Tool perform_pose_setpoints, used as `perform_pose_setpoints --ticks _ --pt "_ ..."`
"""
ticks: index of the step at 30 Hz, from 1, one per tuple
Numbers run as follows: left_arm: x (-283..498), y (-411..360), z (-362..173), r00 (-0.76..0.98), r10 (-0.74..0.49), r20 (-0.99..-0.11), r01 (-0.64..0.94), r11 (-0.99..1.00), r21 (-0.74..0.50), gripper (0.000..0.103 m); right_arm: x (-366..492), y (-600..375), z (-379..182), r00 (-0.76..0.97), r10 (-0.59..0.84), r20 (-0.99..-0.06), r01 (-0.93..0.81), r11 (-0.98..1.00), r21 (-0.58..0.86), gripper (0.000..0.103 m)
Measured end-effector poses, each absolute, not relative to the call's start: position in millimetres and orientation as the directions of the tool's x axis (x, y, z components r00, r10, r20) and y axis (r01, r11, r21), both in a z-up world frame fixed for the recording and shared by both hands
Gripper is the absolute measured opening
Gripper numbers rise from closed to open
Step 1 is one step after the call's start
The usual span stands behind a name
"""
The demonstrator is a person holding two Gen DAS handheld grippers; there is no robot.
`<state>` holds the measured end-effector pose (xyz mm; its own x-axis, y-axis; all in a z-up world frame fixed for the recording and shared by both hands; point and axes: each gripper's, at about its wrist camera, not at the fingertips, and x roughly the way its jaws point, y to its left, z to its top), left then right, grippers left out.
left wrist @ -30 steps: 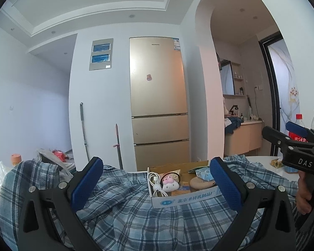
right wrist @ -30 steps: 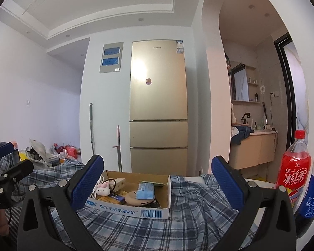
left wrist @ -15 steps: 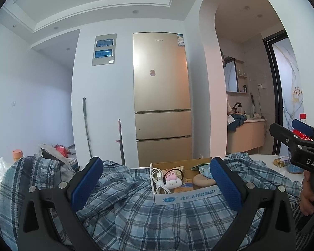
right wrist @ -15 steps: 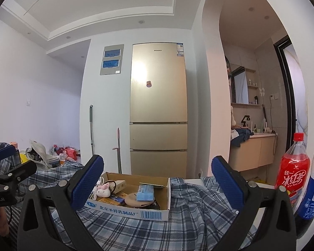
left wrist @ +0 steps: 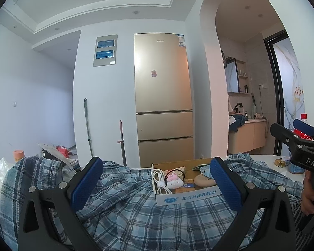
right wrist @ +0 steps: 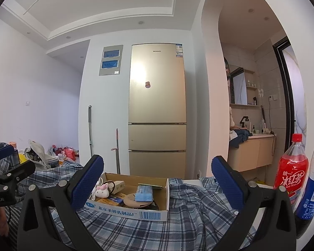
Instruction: Organize soft objects
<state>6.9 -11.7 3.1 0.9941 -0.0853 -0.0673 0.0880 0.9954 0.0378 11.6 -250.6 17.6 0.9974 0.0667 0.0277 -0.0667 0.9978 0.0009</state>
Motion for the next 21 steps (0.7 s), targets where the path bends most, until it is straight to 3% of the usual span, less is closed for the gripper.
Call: perform_pose_setpoints --ticks 21 --pt "2.9 -10.2 -0.4 0.995 -0.084 -0.045 0.086 0.995 0.044 0.103 12.2 -248.4 17.0 0.997 0.067 0.026 -0.067 0.998 -0.009 0.103"
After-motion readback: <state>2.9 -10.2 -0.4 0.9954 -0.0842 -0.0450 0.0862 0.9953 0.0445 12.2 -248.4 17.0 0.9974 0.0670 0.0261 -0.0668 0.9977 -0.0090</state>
